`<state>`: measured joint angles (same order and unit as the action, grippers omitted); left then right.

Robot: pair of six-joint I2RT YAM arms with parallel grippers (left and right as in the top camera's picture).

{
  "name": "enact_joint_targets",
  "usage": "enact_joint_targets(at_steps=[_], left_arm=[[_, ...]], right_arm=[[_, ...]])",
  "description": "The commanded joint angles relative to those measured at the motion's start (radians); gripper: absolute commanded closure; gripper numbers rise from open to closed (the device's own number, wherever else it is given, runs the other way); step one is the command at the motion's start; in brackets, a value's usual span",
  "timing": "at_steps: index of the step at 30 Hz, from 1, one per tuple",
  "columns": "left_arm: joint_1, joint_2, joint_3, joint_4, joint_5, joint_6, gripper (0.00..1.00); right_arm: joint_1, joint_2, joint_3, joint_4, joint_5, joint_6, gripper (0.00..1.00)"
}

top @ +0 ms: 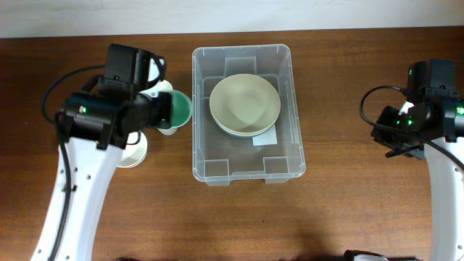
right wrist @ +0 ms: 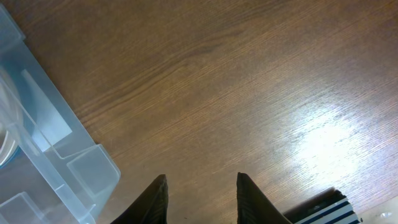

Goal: Pack container
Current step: 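Carry the green cup into the bin and release it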

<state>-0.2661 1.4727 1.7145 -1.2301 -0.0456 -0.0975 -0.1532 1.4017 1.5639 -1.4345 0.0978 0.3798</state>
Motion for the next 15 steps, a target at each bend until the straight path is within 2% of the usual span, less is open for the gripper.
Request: enact_joint_targets(at_steps=[1,6,15], left_arm=[[-0.076,0.051,0.003,0.013,-0.003,0.009,1.0],[-0.129,0.171,0.003,0.018,-0.003,0.01,1.0],[-0.131,0.414,0.003,0.034,0.016,0.01,1.0]], right_arm=[[0.009,-0.005,-0.005,0.004,0.02,-0.009,0.69],[0.009,-0.005,-0.005,0.003,0.02,-0.01,0.69],[0.009,-0.005,-0.005,0.003,0.02,-0.01,0.69]])
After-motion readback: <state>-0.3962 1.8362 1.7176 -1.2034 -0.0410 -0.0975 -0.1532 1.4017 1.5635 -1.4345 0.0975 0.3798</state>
